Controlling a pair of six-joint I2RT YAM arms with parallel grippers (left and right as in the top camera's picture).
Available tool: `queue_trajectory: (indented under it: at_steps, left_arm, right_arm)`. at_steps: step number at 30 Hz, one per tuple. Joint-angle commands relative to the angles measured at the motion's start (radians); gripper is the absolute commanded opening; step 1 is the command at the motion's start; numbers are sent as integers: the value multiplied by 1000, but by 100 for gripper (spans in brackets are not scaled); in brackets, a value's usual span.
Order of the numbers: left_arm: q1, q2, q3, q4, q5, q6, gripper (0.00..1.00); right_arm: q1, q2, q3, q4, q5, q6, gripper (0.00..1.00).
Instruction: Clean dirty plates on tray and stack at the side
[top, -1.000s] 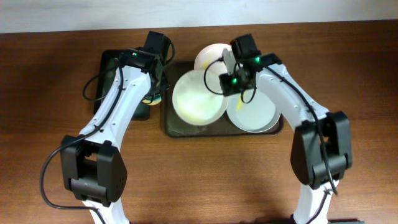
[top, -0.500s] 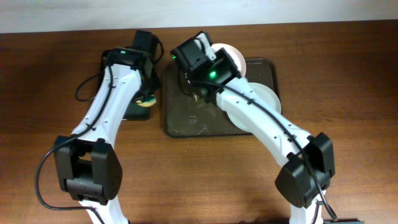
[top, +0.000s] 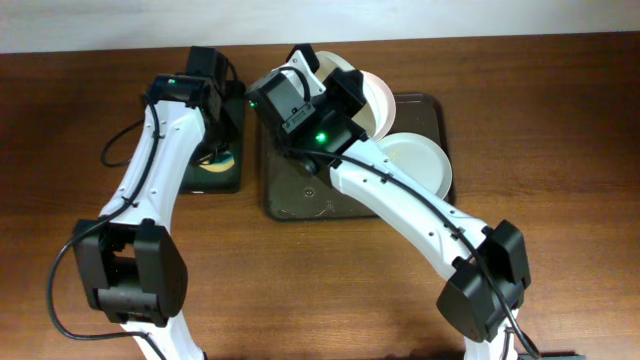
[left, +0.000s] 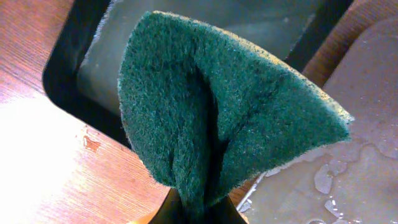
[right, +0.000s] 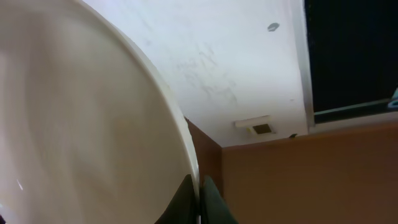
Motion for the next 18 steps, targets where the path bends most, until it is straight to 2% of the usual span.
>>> queue_trajectory:
  at_steps: [1, 3, 4, 6, 7, 8, 9, 10, 11, 13, 18]
  left_arm:
    - [3, 2, 0, -2, 3, 16, 0]
    - [3, 2, 0, -4, 3, 16, 0]
    - [3, 2, 0, -5, 3, 16, 0]
    - [3, 2, 0, -8, 3, 16, 0]
    - [3, 2, 0, -9, 4, 16, 0]
    - [3, 2, 0, -13, 3, 16, 0]
    - [3, 2, 0, -20, 3, 16, 0]
    - [3, 2, 0, -23, 3, 16, 0]
    - [3, 2, 0, -24, 3, 16, 0]
    - [3, 2, 0, -23, 3, 16, 0]
    - [2, 2, 0, -23, 3, 16, 0]
  right_arm:
    - [21, -23, 22, -21, 13, 90, 4]
    - [-1, -23, 21, -92, -126, 206, 4]
    - [-29, -20, 19, -143, -326, 249, 4]
    - [-84, -11, 14, -212, -613, 192, 4]
    - [-108, -11, 14, -241, -615, 216, 4]
    - [-132, -12, 15, -263, -578, 307, 4]
    - [-177, -31, 18, -284, -547, 483, 4]
    - [-218, -48, 18, -283, -603, 567, 4]
    - [-259, -61, 18, -262, -723, 564, 4]
    - [-374, -70, 18, -232, -1103, 426, 4]
    - [-719, -29, 17, -265, -1655, 467, 4]
